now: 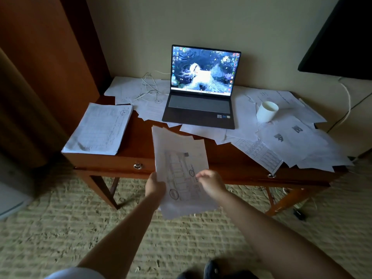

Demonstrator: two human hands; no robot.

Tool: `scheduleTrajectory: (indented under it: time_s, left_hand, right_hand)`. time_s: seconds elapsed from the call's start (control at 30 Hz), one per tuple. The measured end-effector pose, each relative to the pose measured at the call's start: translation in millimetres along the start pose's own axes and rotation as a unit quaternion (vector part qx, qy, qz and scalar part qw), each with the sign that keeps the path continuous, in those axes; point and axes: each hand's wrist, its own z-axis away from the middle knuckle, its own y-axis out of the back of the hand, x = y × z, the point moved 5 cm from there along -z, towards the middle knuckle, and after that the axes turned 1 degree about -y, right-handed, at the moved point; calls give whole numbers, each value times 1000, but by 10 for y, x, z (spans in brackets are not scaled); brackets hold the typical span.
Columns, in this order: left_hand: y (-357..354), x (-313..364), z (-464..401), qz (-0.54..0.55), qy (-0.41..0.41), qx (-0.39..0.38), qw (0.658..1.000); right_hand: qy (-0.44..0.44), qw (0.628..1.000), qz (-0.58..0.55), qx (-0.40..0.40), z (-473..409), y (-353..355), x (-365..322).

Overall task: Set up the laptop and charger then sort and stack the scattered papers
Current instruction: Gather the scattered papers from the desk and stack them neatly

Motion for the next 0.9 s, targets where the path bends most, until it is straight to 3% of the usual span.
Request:
scheduleTrajectory:
  time_s: [0.1,0.3,0.5,0.7,0.9]
  left_hand:
    - [54,53,34,57,-43,-17,997]
    - [119,358,23,149,-114,-44,981]
    - [-71,955,-216,102,-172,-38,979]
    - [-444,1525,-464,136,-214,-22,967]
    - [-623,1818,-692,162,-186,40,968]
  right_hand:
    - [-34,998,22,49,-144,144,74]
    - [-87,972,-175,128,-371,429,30]
    - [-22,946,-281,158,-596,791,-340]
    - [67,919,-335,197,-942,1203,-813]
    - [59,929,-315,183,-1410,1418,-740]
